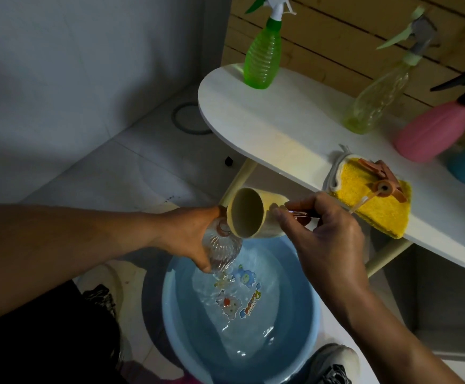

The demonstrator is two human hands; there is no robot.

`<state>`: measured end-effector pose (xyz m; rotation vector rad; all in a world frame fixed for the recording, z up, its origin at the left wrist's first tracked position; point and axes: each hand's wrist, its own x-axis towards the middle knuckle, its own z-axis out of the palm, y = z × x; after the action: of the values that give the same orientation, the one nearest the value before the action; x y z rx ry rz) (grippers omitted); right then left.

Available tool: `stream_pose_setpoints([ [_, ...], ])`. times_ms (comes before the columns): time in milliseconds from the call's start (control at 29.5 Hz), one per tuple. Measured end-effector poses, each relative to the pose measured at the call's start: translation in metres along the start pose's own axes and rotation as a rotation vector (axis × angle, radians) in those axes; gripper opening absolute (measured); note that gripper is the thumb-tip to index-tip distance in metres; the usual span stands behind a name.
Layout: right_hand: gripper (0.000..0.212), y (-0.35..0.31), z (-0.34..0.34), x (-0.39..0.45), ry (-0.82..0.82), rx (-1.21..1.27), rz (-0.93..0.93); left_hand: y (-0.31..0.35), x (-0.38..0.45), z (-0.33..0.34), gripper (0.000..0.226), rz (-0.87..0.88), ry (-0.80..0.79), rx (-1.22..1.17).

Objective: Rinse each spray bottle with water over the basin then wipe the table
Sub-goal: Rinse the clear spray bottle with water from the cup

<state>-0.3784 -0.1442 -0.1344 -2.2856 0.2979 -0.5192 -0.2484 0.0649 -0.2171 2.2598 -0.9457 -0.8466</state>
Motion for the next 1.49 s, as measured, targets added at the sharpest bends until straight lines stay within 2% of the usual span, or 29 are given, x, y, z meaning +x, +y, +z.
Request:
stream_pose_setpoints([
  [237,0.017,-0.0004,-0.0006,0.0009,0.007,-0.059,-0.058,0.0001,0.0005,0.0003,0.088,-0.009,0.014,0.024],
  [508,0.015,-0.0028,-0.0018,0.0016,0.026,-0.080,-0.126,-0.0002,0.0016,0.0024,0.098,0.000,0.012,0.020],
  [678,0.014,-0.0043,-0.0022,0.0030,0.034,-0.102,-0.172,0.0009,0.0018,0.0020,0.094,0.000,0.019,0.042],
  [881,0.012,-0.0079,-0.0039,0.0019,0.042,-0.144,-0.229,-0.0010,0.0023,0.0024,0.108,0.005,0.013,0.027],
  [1491,0.013,-0.0088,-0.0059,0.0017,0.066,-0.205,-0.377,-0.0017,0.0032,0.0029,0.106,0.028,0.023,0.041],
])
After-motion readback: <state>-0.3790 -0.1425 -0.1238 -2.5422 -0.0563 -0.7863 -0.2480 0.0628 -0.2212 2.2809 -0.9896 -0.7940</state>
